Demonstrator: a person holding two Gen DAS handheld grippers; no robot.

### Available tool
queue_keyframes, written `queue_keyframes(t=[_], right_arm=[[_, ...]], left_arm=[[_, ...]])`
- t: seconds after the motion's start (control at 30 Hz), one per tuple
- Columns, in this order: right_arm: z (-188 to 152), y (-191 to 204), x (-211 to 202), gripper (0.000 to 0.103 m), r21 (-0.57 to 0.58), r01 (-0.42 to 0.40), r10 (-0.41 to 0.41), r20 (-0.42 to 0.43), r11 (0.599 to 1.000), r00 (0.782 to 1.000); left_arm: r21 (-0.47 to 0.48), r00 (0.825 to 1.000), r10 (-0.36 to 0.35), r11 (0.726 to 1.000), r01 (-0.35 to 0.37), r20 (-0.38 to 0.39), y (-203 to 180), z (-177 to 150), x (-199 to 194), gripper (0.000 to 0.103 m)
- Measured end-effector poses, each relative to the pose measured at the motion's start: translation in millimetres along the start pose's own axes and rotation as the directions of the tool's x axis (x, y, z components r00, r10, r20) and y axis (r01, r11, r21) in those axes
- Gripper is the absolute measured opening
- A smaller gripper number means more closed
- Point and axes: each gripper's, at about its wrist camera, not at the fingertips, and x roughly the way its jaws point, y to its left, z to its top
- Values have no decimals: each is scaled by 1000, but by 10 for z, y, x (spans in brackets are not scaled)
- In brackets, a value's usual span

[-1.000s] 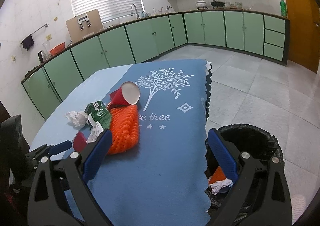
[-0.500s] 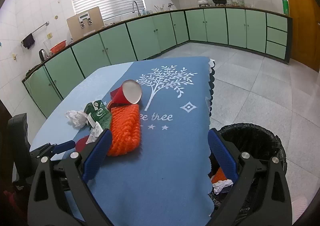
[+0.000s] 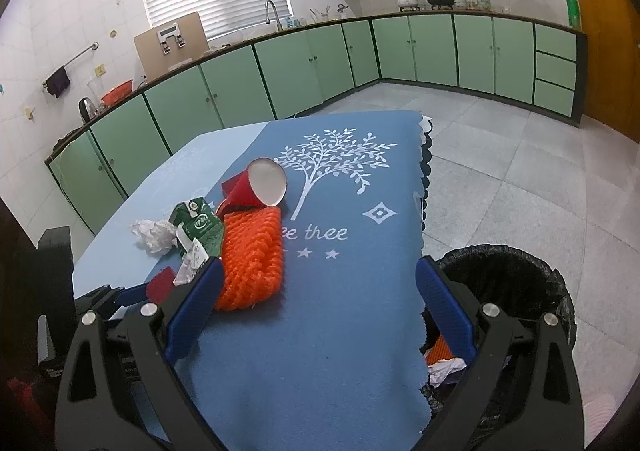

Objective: Collect trash
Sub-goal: 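Move the left gripper to the red scouring pad and grasp it, then grasp the green-and-white carton with the right gripper while the left holds the pad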

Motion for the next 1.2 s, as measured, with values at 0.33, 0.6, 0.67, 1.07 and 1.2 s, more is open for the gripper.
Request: queue_keyframes(t=[0.33, 0.6, 0.67, 1.07, 1.2], right_arm=[[22, 97, -16, 93, -17, -22, 22, 9, 1000, 1000], [60, 342, 74, 93, -60, -71, 71, 6, 996, 997], [64, 401, 103, 93, -69, -80, 81, 3, 994, 997], [55, 795, 340, 73, -125, -161, 155, -62, 979, 986], [68, 858, 427, 72, -127, -163, 154, -81, 978, 985]], left_arm=[[-21, 995, 39, 999, -37, 92, -8, -28, -381, 89], [-88, 982, 104, 992, -91, 158, 167, 35, -606, 89], [-96, 977, 130, 989, -114, 169, 212, 64, -634, 89], [-138, 963, 183, 978, -158, 196, 447, 151, -666, 89], [-148, 961, 187, 976, -159, 204, 505, 162, -680, 89]])
